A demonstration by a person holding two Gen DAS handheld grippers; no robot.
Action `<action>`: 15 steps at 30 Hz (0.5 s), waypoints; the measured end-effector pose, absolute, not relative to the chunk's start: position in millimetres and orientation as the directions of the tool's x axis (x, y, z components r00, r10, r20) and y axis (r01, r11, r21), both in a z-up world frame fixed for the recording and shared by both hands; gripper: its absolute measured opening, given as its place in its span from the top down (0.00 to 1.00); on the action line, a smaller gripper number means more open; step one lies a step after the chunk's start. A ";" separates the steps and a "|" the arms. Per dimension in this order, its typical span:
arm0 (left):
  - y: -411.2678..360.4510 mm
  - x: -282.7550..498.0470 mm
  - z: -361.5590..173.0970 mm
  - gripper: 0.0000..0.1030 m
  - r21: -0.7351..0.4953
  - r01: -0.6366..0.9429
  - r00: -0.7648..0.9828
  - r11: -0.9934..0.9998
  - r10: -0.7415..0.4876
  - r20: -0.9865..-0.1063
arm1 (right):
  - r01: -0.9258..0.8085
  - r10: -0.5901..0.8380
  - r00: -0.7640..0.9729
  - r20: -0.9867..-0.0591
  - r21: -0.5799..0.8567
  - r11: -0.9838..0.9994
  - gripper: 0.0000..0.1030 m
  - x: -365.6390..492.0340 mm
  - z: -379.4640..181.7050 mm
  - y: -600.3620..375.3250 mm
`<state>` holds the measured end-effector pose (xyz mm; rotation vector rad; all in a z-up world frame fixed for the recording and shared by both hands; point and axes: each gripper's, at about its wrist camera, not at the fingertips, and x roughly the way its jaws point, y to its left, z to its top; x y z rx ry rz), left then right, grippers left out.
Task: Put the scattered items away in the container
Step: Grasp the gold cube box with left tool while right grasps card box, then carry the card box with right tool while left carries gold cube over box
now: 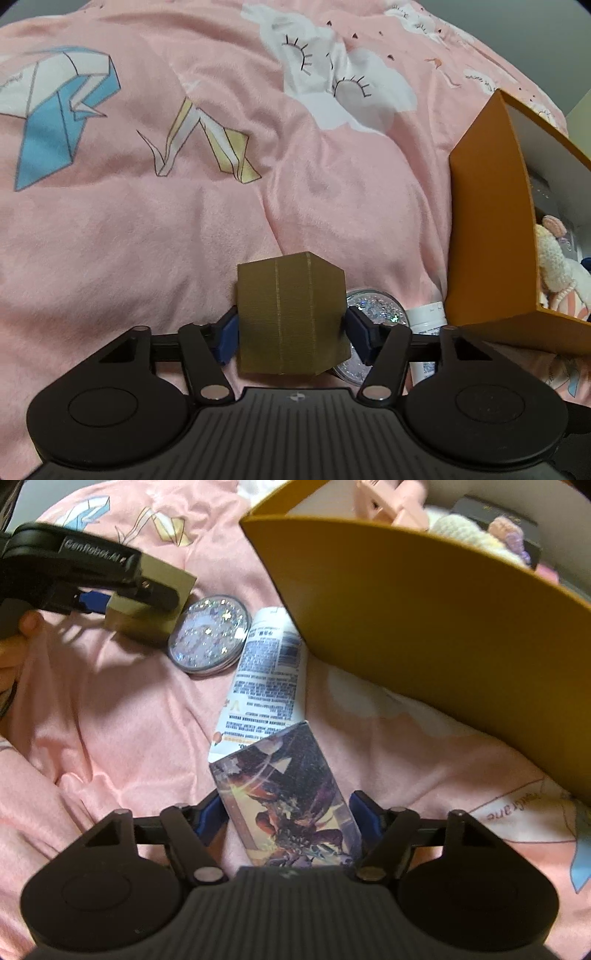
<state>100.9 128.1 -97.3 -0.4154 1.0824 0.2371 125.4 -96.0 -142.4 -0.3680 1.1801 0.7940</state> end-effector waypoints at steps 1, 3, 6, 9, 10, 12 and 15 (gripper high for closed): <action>126.9 98.4 -94.1 0.41 -0.213 -0.380 0.461 0.900 -0.015 -0.887 | -0.714 0.362 0.164 -0.918 0.142 0.685 0.31 125.1 -139.6 -97.1; 124.0 93.9 -88.4 0.44 -0.212 -0.371 0.470 0.904 -0.014 -0.883 | -0.706 0.369 0.182 -0.912 0.140 0.694 0.33 124.1 -133.1 -99.8; 117.3 87.7 -78.8 0.46 -0.194 -0.352 0.487 0.916 0.002 -0.873 | -0.695 0.379 0.208 -0.902 0.136 0.706 0.36 123.7 -124.2 -102.5; 110.5 80.6 -67.2 0.47 -0.182 -0.324 0.515 0.928 0.011 -0.857 | -0.684 0.398 0.228 -0.889 0.144 0.715 0.38 124.6 -116.1 -107.6; 107.7 78.5 -62.9 0.47 -0.180 -0.309 0.527 0.934 0.011 -0.850 | -0.679 0.405 0.235 -0.884 0.149 0.718 0.38 126.3 -113.6 -111.3; 100.6 73.9 -54.4 0.47 -0.175 -0.271 0.553 0.947 0.004 -0.833 | -0.668 0.421 0.248 -0.873 0.160 0.727 0.38 126.4 -108.1 -118.9; 88.2 69.0 -42.8 0.47 -0.159 -0.224 0.584 0.962 0.002 -0.812 | -0.645 0.446 0.264 -0.855 0.187 0.741 0.38 126.0 -97.2 -128.1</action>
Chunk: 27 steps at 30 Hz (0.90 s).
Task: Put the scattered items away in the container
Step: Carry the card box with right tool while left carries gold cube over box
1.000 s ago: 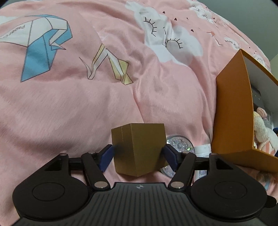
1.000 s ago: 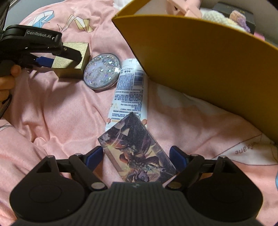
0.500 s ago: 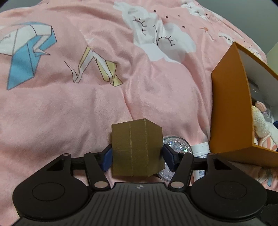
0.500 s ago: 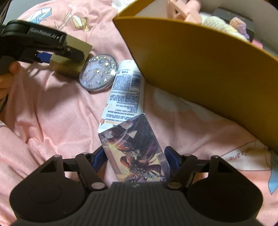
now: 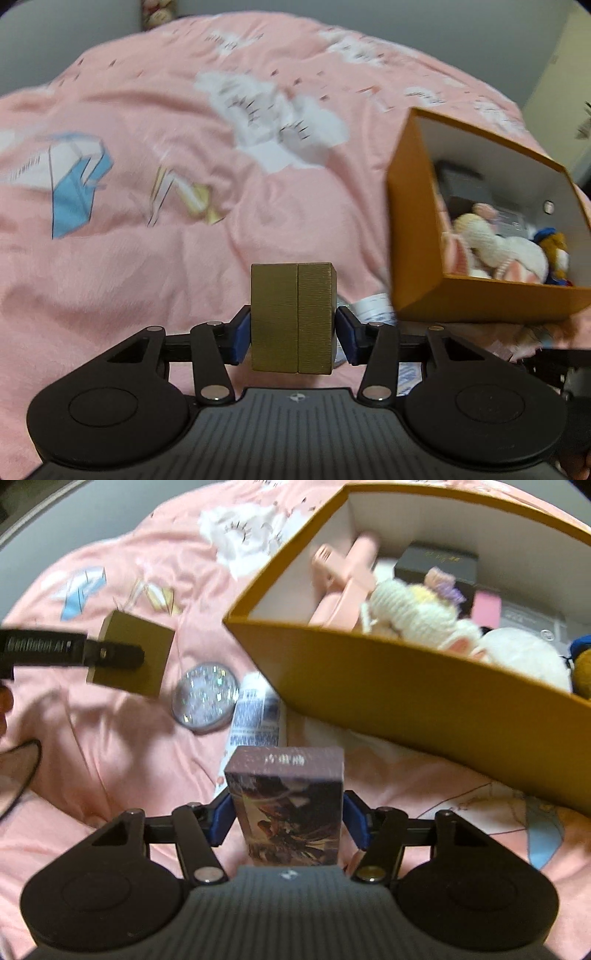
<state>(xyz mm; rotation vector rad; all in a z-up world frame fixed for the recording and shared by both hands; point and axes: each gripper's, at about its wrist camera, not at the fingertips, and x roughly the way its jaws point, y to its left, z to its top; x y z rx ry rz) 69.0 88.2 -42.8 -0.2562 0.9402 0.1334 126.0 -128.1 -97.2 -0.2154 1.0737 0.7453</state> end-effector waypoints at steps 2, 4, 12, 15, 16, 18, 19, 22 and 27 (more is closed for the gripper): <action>80.5 66.4 -35.2 0.47 -0.144 -0.196 0.604 0.970 0.004 -0.797 | -0.628 0.468 0.272 -0.841 0.213 0.748 0.39 126.6 -90.2 -130.6; 72.9 64.8 -26.8 0.47 -0.133 -0.168 0.627 0.977 0.002 -0.779 | -0.618 0.486 0.283 -0.827 0.230 0.752 0.39 126.1 -85.6 -131.3; 49.2 61.3 3.8 0.47 -0.120 -0.074 0.701 0.990 -0.034 -0.712 | -0.602 0.531 0.371 -0.762 0.238 0.762 0.39 120.7 -43.9 -151.2; 41.8 63.4 13.2 0.47 -0.113 -0.045 0.721 0.993 -0.046 -0.691 | -0.583 0.554 0.397 -0.732 0.266 0.768 0.39 125.3 -27.1 -162.6; 39.0 65.1 16.2 0.47 -0.111 -0.032 0.728 0.993 -0.052 -0.684 | -0.576 0.560 0.406 -0.722 0.274 0.770 0.39 127.7 -19.9 -167.0; 33.5 69.4 21.3 0.47 -0.105 -0.010 0.737 0.994 -0.064 -0.673 | -0.564 0.570 0.424 -0.704 0.287 0.774 0.39 131.8 -5.7 -176.8; 30.3 72.3 23.9 0.47 -0.099 0.004 0.742 0.995 -0.069 -0.667 | -0.559 0.573 0.433 -0.696 0.291 0.776 0.39 134.1 0.6 -180.8; 21.4 81.8 30.3 0.47 -0.087 0.039 0.754 0.995 -0.086 -0.652 | -0.546 0.559 0.467 -0.685 0.274 0.792 0.39 147.5 15.1 -187.6; 10.0 102.6 35.9 0.47 -0.089 0.089 0.765 0.992 -0.126 -0.631 | -0.501 0.484 0.530 -0.697 0.203 0.841 0.39 179.9 26.9 -194.0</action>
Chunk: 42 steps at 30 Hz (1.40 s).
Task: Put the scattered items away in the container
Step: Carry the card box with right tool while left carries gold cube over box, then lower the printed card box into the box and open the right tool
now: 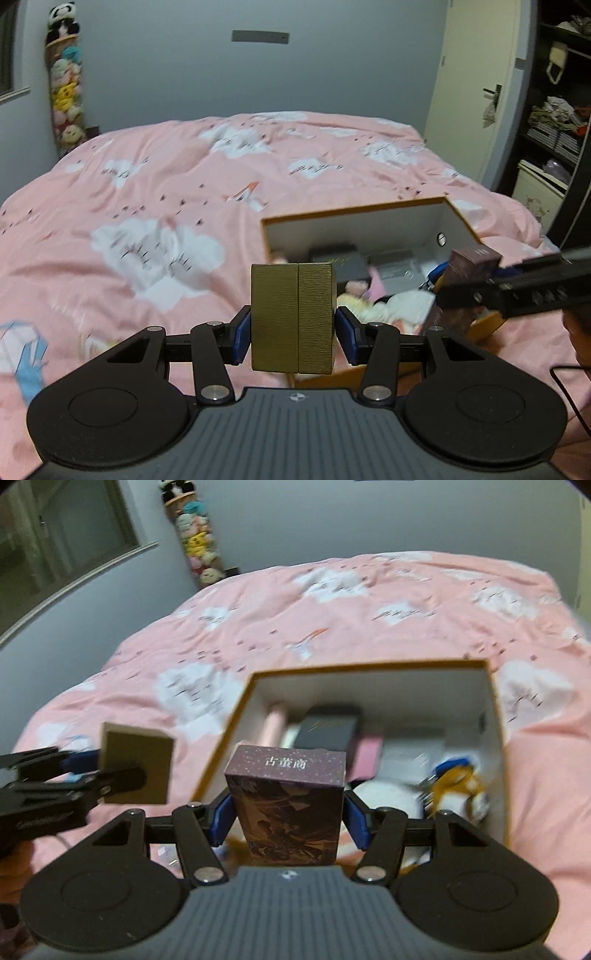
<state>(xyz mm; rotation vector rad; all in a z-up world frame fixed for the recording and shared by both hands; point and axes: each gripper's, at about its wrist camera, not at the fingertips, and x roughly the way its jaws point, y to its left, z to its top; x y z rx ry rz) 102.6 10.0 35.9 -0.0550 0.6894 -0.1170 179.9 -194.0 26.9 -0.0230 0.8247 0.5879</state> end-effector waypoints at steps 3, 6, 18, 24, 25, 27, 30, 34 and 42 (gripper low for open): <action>3.5 114.8 36.9 0.47 -0.080 0.112 0.768 0.990 -0.138 -0.625 | -0.464 0.456 0.525 -0.719 0.208 0.861 0.39 208.9 25.9 -197.5; -2.5 127.3 36.0 0.47 -0.080 0.129 0.766 0.988 -0.151 -0.625 | -0.428 0.422 0.524 -0.739 0.200 0.881 0.39 237.2 21.0 -198.9; -17.9 169.2 19.2 0.47 -0.084 0.163 0.739 0.983 -0.178 -0.649 | -0.353 0.279 0.465 -0.840 0.114 0.929 0.38 318.1 -18.1 -187.7; -20.1 180.6 10.3 0.47 -0.093 0.168 0.718 0.981 -0.186 -0.670 | -0.333 0.266 0.428 -0.864 0.123 0.935 0.39 338.0 -34.0 -181.9; -19.7 182.0 9.0 0.47 -0.094 0.167 0.716 0.981 -0.186 -0.673 | -0.330 0.263 0.425 -0.866 0.123 0.936 0.39 341.2 -36.3 -180.5; -19.1 184.5 7.1 0.47 -0.096 0.165 0.711 0.982 -0.186 -0.678 | -0.323 0.253 0.420 -0.872 0.118 0.939 0.39 347.3 -42.7 -176.8; -17.6 188.0 4.8 0.47 -0.100 0.160 0.705 0.982 -0.184 -0.685 | -0.297 0.238 0.419 -0.876 0.115 0.948 0.39 356.2 -52.1 -175.8; -16.9 191.8 0.4 0.47 -0.102 0.155 0.696 0.983 -0.182 -0.695 | -0.285 0.225 0.408 -0.885 0.111 0.952 0.39 363.3 -59.4 -175.5; -18.0 196.6 -4.5 0.47 -0.111 0.159 0.687 0.981 -0.191 -0.701 | -0.265 0.253 0.403 -0.879 0.153 0.952 0.38 358.3 -52.4 -190.7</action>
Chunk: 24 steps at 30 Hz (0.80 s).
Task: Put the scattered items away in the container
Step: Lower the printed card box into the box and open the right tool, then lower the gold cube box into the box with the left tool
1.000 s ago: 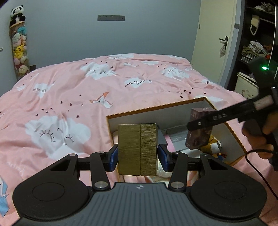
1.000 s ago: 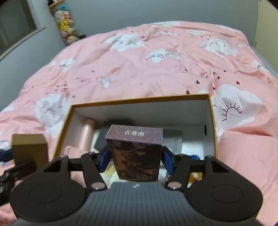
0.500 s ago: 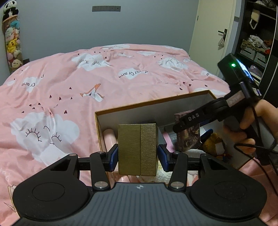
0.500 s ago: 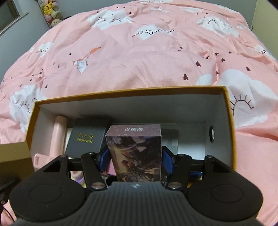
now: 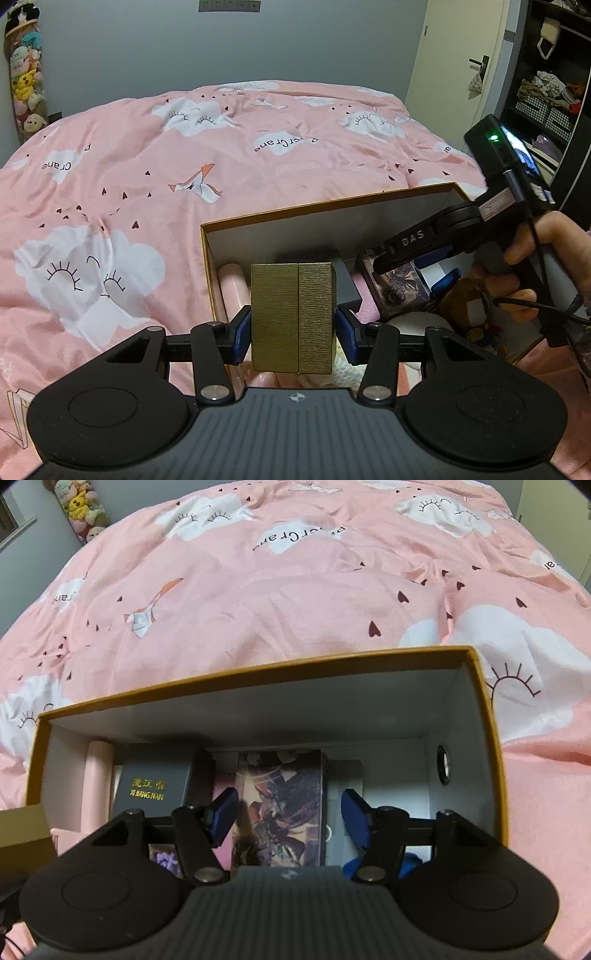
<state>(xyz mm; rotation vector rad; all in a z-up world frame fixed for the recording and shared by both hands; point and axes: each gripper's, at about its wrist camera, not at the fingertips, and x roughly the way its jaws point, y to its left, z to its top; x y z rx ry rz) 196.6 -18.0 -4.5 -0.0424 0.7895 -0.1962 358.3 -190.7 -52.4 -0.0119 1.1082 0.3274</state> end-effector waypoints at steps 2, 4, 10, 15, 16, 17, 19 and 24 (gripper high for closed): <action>-18.3 197.2 -5.2 0.47 -0.113 0.160 0.686 0.981 -0.193 -0.702 | -0.261 0.269 0.393 -0.879 0.174 0.950 0.38 354.5 -50.8 -193.1; -18.8 197.7 -5.8 0.47 -0.113 0.160 0.684 0.981 -0.193 -0.704 | -0.254 0.273 0.389 -0.880 0.182 0.950 0.49 350.8 -51.7 -193.9; -24.0 197.9 -4.7 0.47 -0.104 0.176 0.686 0.979 -0.198 -0.700 | -0.248 0.258 0.396 -0.882 0.168 0.954 0.57 349.4 -58.2 -194.1; -29.4 199.9 -4.4 0.47 -0.098 0.198 0.687 0.975 -0.209 -0.696 | -0.320 0.267 0.509 -0.818 0.108 0.941 0.57 320.8 -28.2 -197.3; -31.5 200.2 -4.0 0.47 -0.098 0.204 0.687 0.974 -0.213 -0.694 | -0.341 0.272 0.531 -0.802 0.091 0.936 0.57 312.6 -22.2 -198.5; -33.9 200.5 -3.5 0.47 -0.096 0.211 0.689 0.973 -0.218 -0.691 | -0.360 0.286 0.541 -0.791 0.089 0.929 0.57 304.6 -17.5 -200.5; -39.4 200.8 -2.7 0.47 -0.087 0.232 0.694 0.969 -0.228 -0.683 | -0.380 0.335 0.526 -0.782 0.136 0.915 0.57 291.8 -12.6 -206.8; -61.0 197.8 -8.6 0.47 -0.003 0.283 0.694 0.959 -0.207 -0.690 | -0.361 0.440 0.482 -0.758 0.285 0.888 0.48 269.9 -6.3 -221.2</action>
